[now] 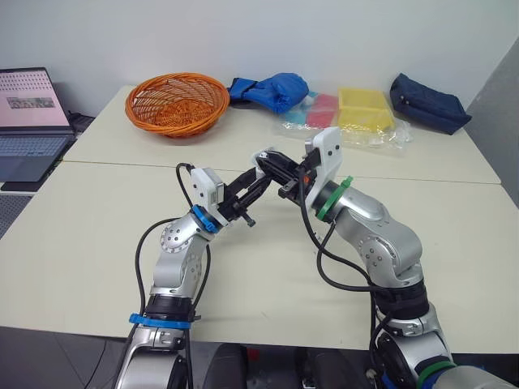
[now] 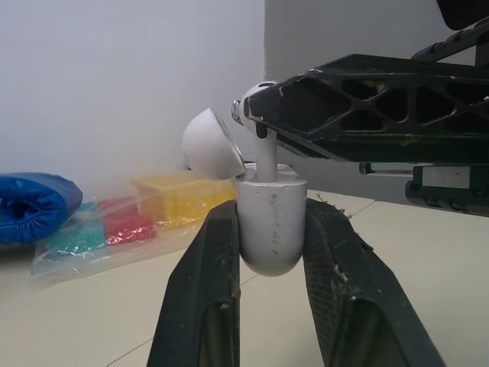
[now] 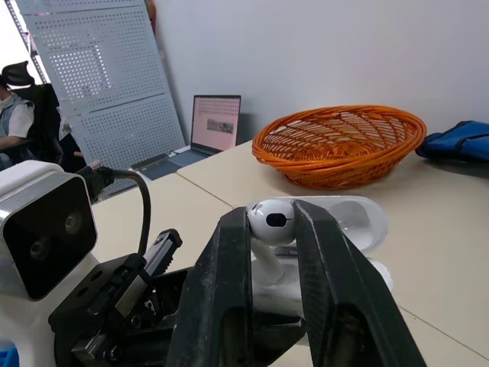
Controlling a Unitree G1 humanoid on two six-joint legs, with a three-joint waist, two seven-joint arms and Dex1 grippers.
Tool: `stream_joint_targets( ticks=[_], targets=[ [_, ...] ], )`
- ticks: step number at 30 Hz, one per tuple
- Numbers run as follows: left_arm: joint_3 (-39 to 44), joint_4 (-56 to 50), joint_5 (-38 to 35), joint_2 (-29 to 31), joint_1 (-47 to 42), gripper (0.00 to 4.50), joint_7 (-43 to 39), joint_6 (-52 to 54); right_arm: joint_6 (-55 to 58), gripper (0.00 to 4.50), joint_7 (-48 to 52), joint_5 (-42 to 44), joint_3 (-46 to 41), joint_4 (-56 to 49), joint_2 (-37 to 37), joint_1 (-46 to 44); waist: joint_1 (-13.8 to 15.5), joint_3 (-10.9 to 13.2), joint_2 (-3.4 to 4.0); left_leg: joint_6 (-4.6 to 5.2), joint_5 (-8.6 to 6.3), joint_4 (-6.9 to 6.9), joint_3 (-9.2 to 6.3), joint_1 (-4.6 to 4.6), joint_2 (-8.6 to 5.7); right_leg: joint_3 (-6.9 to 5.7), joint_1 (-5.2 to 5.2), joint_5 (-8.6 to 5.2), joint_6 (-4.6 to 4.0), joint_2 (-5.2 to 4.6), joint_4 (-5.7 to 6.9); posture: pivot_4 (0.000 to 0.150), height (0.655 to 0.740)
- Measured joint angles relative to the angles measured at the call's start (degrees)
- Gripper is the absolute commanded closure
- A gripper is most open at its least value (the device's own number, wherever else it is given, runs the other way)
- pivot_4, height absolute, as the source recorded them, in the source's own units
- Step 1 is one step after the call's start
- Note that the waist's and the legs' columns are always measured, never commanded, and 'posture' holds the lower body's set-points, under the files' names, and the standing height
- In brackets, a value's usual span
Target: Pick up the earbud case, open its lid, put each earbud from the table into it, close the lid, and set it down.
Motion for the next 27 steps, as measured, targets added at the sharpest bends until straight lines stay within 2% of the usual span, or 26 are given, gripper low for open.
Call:
stream_joint_targets(
  ticks=[13, 19, 27],
  targets=[
    [0.0, 0.1, 0.2, -0.2, 0.5, 3.73, -0.3, -1.1, 1.1, 4.09, -0.1, -0.1, 1.0, -0.5, -0.7, 0.3, 0.0, 0.0, 0.0, 0.0, 0.0, 0.0, 0.0, 0.0, 0.0, -0.01, 0.0, 0.0, 0.0, 0.0, 0.0, 0.15, 0.74],
    [0.0, 0.4, 0.2, -0.1, 0.5, 3.73, -0.1, -1.1, 0.9, 2.08, 0.0, -0.2, 1.5, -0.6, -0.9, 0.3, 0.0, 0.0, 0.0, 0.0, 0.0, 0.0, 0.0, 0.0, 0.0, -0.01, 0.0, 0.0, 0.0, 0.0, 0.0, 0.15, 0.74],
    [0.0, 0.4, 0.1, -0.2, 0.5, 3.73, -0.2, -1.1, 0.6, 2.08, 0.1, -0.2, 1.4, -0.6, -1.5, 0.3, 0.0, 0.0, 0.0, 0.0, 0.0, -0.01, -0.01, 0.0, 0.0, -0.01, 0.0, 0.0, 0.0, 0.0, -0.01, 0.15, 0.74]
  ],
)
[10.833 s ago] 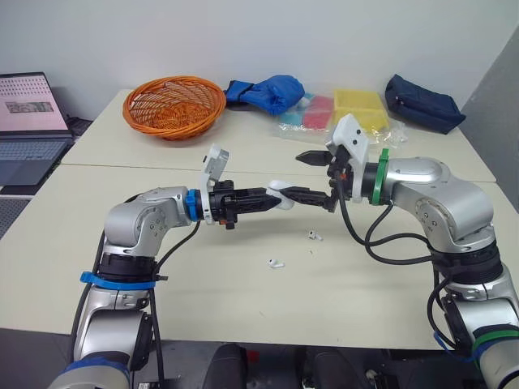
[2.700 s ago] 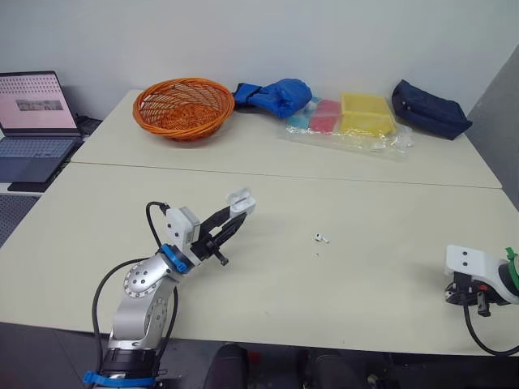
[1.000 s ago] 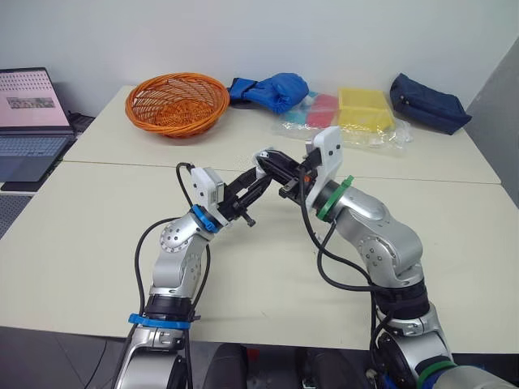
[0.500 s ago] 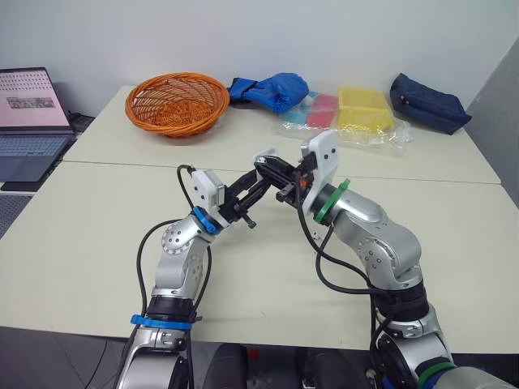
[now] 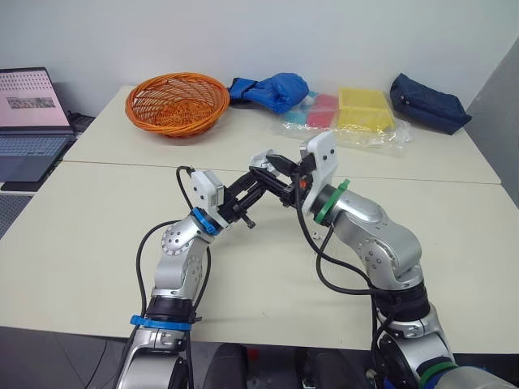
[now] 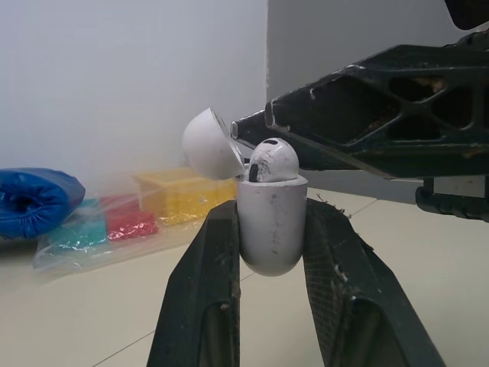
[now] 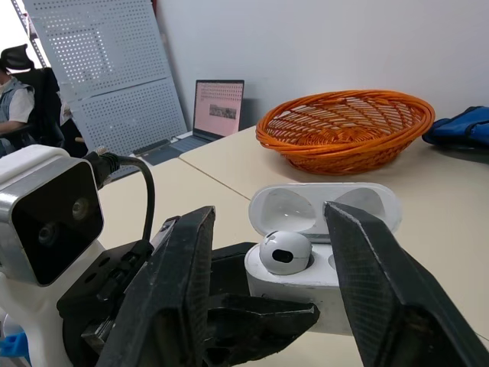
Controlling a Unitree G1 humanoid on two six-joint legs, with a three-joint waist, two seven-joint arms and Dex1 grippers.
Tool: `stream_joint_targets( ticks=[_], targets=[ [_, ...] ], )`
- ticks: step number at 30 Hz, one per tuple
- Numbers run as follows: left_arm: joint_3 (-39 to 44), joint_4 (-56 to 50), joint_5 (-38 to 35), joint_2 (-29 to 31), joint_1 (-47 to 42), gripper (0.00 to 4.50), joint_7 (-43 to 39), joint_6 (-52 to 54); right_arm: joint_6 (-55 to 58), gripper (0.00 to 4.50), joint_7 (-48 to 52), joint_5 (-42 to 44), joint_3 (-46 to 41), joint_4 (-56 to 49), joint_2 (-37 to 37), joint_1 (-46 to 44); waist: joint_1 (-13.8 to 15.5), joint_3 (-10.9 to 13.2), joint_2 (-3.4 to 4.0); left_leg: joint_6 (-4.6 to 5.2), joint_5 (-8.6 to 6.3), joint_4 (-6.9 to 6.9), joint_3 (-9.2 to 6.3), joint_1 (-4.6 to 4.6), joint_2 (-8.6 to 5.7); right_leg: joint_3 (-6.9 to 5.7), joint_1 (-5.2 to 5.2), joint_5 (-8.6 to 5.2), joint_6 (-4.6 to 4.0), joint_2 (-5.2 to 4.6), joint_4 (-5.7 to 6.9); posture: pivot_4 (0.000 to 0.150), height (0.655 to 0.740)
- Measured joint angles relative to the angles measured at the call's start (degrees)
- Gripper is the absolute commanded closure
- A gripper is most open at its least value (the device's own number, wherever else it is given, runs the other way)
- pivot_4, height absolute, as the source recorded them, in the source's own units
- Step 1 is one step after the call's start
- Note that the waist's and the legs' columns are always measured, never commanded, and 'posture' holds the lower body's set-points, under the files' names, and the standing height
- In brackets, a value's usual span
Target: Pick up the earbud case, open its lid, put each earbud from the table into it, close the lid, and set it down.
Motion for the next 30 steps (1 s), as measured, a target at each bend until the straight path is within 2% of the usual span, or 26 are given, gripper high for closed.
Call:
stream_joint_targets(
  ticks=[5, 9, 12, 15, 17, 21, 23, 30],
  targets=[
    [0.0, 0.0, -0.1, 0.1, -0.3, 3.73, -0.2, 0.1, -0.1, 2.08, 3.2, 4.8, -3.2, -4.2, -2.0, -0.6, 0.0, 0.0, 0.0, 0.0, 0.0, 0.0, 0.01, -0.02, -0.01, 0.01, 0.0, 0.0, 0.0, 0.0, -0.03, 0.15, 0.74],
    [0.6, 0.5, -0.3, 1.5, -0.8, 3.73, -0.8, 0.2, 5.6, 2.08, 9.0, 14.0, -9.6, -11.4, -13.2, -3.3, 0.1, 0.0, -0.01, 0.0, 0.0, 0.0, 0.01, -0.02, -0.03, -0.01, 0.04, 0.0, 0.01, -0.05, -0.08, 0.15, 0.74],
    [1.3, 0.7, -0.4, 2.3, -0.9, 3.73, -1.2, 0.2, 10.4, 2.08, 12.6, 18.4, -13.0, -10.8, -21.0, -2.2, 0.1, 0.0, 0.0, 0.0, 0.0, -0.01, 0.0, 0.0, -0.01, -0.02, 0.02, 0.0, -0.01, -0.04, -0.06, 0.15, 0.74],
    [1.4, 0.8, -0.7, 2.4, -0.9, 3.73, -1.2, 0.5, 11.1, 2.08, 16.6, 16.2, -11.0, -7.7, -29.1, 0.5, 0.1, 0.0, 0.0, 0.0, 0.0, -0.02, 0.0, 0.0, -0.03, 0.01, 0.02, -0.01, -0.01, -0.03, -0.06, 0.15, 0.74],
    [1.8, 0.9, -0.8, 2.9, -0.9, 3.73, -1.1, 0.7, 8.4, 2.08, 20.1, 10.1, -4.8, -3.5, -35.7, 3.2, 0.1, 0.0, -0.02, 0.01, 0.0, -0.01, 0.02, 0.0, -0.03, 0.01, 0.02, -0.01, -0.01, -0.03, -0.1, 0.15, 0.74],
    [2.8, 0.4, -0.9, 3.2, -0.8, 3.73, -0.3, 1.7, 0.7, 2.08, 21.2, -0.1, 4.0, 8.8, -32.6, 5.1, -0.6, 0.0, 0.0, 0.01, 0.0, 0.0, 0.08, 0.02, 0.0, 0.11, -0.04, 0.0, 0.0, 0.05, -0.02, 0.15, 0.74],
    [2.3, -0.3, -0.9, 2.8, -0.7, 3.73, 0.1, 2.1, -3.2, 2.08, 22.5, -3.1, 7.0, 11.6, -31.5, 5.3, -0.6, 0.0, 0.02, 0.01, 0.0, -0.02, 0.03, 0.01, 0.01, 0.07, -0.04, -0.01, 0.01, 0.06, -0.02, 0.15, 0.74],
    [2.5, -2.0, -0.9, 3.1, 0.5, 3.73, 0.7, 2.8, -7.6, 2.08, 25.1, -7.2, 8.4, 15.3, -29.8, 5.9, -0.4, 0.0, 0.01, 0.0, 0.0, 0.0, 0.07, 0.0, -0.01, 0.07, -0.02, 0.0, 0.02, 0.02, -0.06, 0.15, 0.74]
  ],
)
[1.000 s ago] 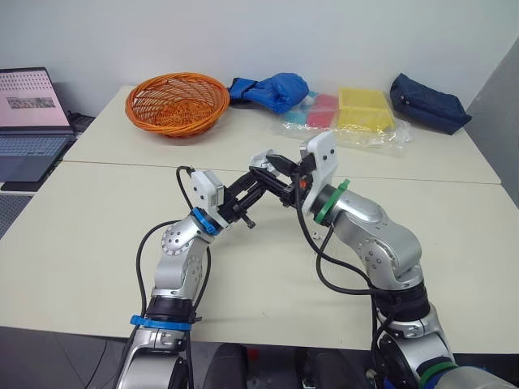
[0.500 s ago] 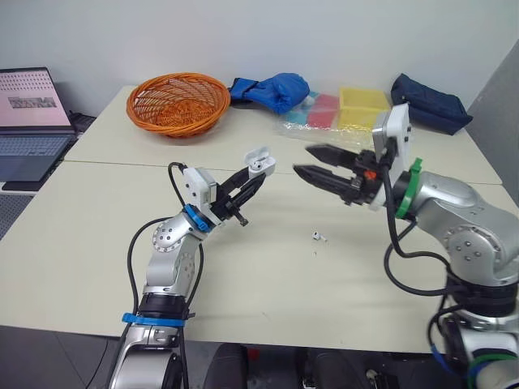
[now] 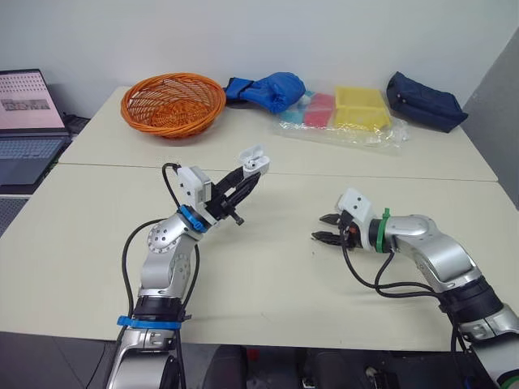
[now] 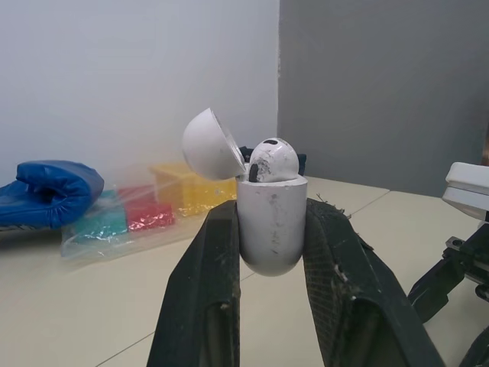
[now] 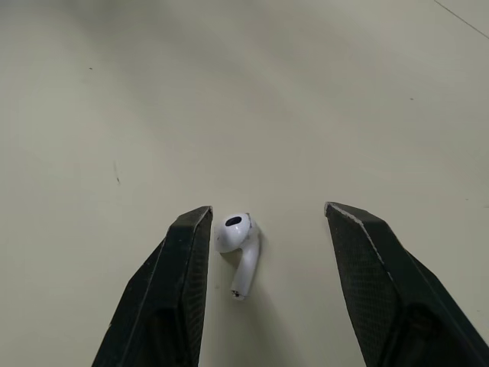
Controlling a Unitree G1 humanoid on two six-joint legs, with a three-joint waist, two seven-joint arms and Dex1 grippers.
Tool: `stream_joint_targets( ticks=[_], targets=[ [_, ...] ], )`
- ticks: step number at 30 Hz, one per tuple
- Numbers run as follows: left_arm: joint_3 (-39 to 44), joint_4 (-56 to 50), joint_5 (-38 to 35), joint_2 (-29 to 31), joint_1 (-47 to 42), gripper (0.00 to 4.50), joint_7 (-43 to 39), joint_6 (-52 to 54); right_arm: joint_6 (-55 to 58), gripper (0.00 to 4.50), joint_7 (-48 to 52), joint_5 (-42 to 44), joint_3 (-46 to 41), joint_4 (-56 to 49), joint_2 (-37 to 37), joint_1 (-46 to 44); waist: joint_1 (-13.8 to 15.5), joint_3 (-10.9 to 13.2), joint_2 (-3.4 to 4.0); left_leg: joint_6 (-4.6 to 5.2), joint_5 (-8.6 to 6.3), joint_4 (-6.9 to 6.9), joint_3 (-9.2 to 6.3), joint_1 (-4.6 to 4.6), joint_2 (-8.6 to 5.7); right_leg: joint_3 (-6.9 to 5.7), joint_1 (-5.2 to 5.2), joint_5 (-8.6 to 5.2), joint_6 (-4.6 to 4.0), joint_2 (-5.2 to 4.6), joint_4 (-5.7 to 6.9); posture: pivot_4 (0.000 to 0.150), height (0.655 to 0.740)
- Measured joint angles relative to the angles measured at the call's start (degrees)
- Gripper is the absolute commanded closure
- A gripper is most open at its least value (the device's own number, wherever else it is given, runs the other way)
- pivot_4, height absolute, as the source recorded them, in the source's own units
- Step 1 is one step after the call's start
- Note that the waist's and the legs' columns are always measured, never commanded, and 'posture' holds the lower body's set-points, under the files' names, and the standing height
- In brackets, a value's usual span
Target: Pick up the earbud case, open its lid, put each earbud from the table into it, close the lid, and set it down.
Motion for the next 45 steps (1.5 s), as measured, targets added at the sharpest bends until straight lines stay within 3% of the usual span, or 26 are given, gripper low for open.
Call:
stream_joint_targets(
  ticks=[10, 13, 17, 25, 35, 39, 41, 45],
  targets=[
    [0.0, -1.1, 0.0, 0.4, 0.8, 3.73, 0.9, 0.7, -2.3, 2.08, 1.0, -6.0, 1.9, 0.6, 0.9, 1.7, 0.3, 0.0, 0.0, 0.0, 0.0, 0.01, -0.01, 0.01, 0.0, -0.01, 0.01, 0.0, 0.0, 0.0, 0.02, 0.15, 0.74],
    [0.0, -1.1, 0.0, 0.5, 0.8, 3.73, 0.8, 0.7, -3.6, 2.67, 0.9, -7.6, 2.3, 0.6, 1.1, 1.7, 0.3, 0.0, 0.0, 0.0, 0.0, 0.02, -0.02, 0.04, 0.0, -0.01, 0.03, 0.0, 0.0, 0.0, 0.03, 0.15, 0.74],
    [0.0, -1.0, 0.0, 0.5, 0.8, 3.73, 0.7, 0.7, -3.6, 4.07, 0.8, -8.7, 2.3, 0.6, 2.1, 1.7, 0.3, 0.0, 0.0, 0.0, 0.01, 0.07, -0.02, 0.06, 0.0, 0.0, 0.06, 0.04, 0.03, 0.0, 0.06, 0.15, 0.74],
    [-0.2, -0.6, 0.0, 0.2, 0.1, 3.73, 0.0, 0.6, -3.3, 4.09, 1.5, -8.5, 1.2, 0.0, 1.4, 2.6, 0.4, 0.0, 0.0, 0.0, 0.01, 0.08, -0.01, 0.07, -0.01, 0.01, 0.06, 0.07, 0.03, 0.01, 0.05, 0.15, 0.74],
    [-0.2, -0.5, 0.0, -0.3, 1.3, 3.73, -0.5, -0.1, -3.6, 4.09, 18.7, -3.2, -12.7, -9.1, -26.9, 20.8, 1.6, 0.0, 0.08, 0.0, -0.01, 0.02, 0.05, 0.01, -0.06, 0.0, 0.05, 0.03, 0.06, -0.08, -0.12, 0.15, 0.74],
    [0.0, -1.0, 0.0, -0.1, 2.6, 3.73, -0.4, -0.3, -7.5, 4.09, 24.7, -6.4, -14.4, -5.2, -38.5, 28.1, 1.2, 0.0, 0.11, -0.01, 0.0, 0.08, 0.09, 0.14, -0.03, 0.05, 0.08, 0.04, 0.03, -0.06, 0.02, 0.15, 0.74],
    [-0.1, -1.3, 0.0, -0.2, 3.0, 3.73, -0.2, -0.3, -10.1, 4.09, 25.4, -9.3, -14.4, -0.5, -42.1, 27.6, 0.8, 0.0, 0.11, 0.0, 0.0, 0.11, 0.12, 0.22, -0.04, 0.11, 0.1, 0.1, -0.04, -0.06, 0.03, 0.15, 0.74],
    [-0.2, -3.4, 0.0, -0.3, 4.0, 3.73, 1.0, -0.2, -14.2, 4.09, 26.9, -12.3, -12.8, 4.3, -42.5, 25.3, 0.3, 0.0, 0.09, -0.01, 0.0, 0.07, 0.11, 0.51, -0.04, 0.15, 0.36, 0.09, -0.06, -0.04, 0.02, 0.15, 0.74]
  ],
)
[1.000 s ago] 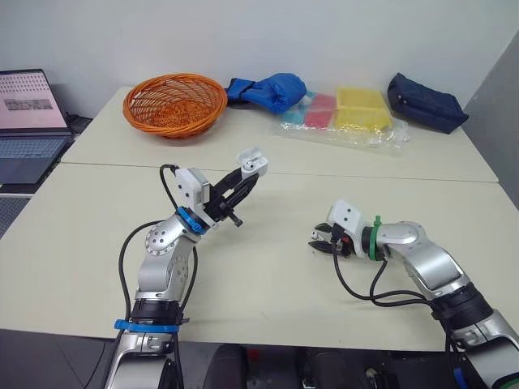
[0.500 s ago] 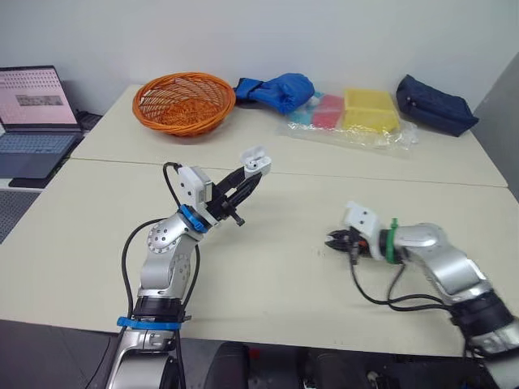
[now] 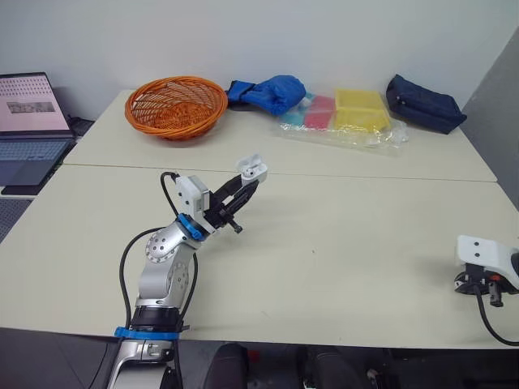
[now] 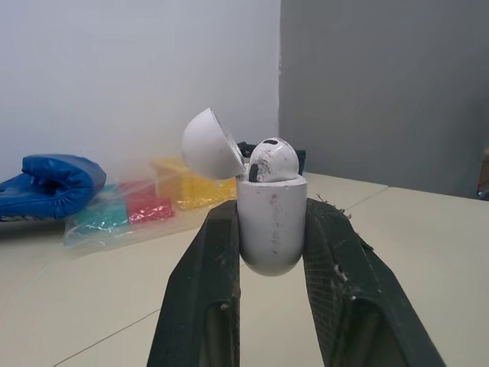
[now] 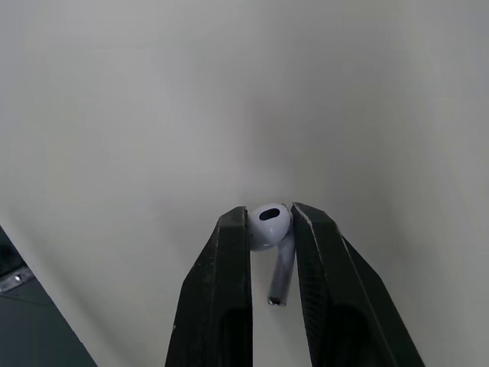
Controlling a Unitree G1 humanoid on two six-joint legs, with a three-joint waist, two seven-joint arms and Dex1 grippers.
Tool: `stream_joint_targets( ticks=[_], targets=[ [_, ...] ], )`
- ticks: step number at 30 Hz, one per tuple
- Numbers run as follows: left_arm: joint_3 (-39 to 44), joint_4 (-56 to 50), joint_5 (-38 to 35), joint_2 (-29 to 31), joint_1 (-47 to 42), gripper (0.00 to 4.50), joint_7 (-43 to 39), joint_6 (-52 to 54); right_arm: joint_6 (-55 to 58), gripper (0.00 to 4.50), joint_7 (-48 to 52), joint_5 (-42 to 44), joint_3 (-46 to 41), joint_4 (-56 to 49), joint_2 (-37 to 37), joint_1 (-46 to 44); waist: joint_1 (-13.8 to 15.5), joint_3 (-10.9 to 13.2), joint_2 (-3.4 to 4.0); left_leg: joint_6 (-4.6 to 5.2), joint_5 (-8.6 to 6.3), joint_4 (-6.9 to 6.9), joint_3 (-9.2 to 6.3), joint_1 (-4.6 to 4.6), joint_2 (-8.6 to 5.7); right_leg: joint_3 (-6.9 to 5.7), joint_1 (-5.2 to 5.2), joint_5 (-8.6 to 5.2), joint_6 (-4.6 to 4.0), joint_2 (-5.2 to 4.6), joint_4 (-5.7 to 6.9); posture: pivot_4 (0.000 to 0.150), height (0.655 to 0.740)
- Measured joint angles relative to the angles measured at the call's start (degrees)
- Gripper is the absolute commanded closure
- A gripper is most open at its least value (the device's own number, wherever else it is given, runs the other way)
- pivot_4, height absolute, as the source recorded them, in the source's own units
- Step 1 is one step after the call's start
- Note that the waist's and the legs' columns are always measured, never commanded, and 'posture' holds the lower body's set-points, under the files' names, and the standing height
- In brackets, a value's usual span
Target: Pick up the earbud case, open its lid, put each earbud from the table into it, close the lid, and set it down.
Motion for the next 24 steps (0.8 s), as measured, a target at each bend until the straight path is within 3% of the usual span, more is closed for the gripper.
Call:
stream_joint_targets(
  ticks=[17, 20, 24],
  targets=[
    [-0.5, -6.0, 0.0, 0.1, 3.6, 3.73, 3.2, 3.2, -6.4, 4.09, 2.8, -6.0, 3.9, 9.4, 2.2, -4.4, 0.1, 0.0, -0.02, -0.02, -0.01, 0.0, 0.03, 0.43, -0.02, 0.03, 0.45, -0.1, -0.01, -0.05, -0.06, 0.15, 0.74],
    [-0.5, -6.0, 0.0, 0.1, 3.6, 3.73, 3.4, 3.7, -5.3, 4.09, 2.2, -6.0, 3.2, 10.0, 4.4, -5.3, -0.3, -0.2, -0.37, -0.02, -0.01, 0.0, 0.01, 0.47, 0.02, 0.03, 0.46, -0.08, -0.03, -0.01, -0.05, 0.15, 0.74],
    [-0.6, -6.0, 0.0, 0.1, 3.5, 3.73, 3.4, 4.0, -5.0, 2.77, 1.8, -5.8, 2.4, 9.6, 4.7, -5.0, -0.6, -0.2, -0.39, -0.02, -0.01, 0.0, 0.04, 0.5, -0.01, 0.11, 0.48, -0.09, -0.08, -0.03, -0.05, 0.15, 0.74]
  ],
)
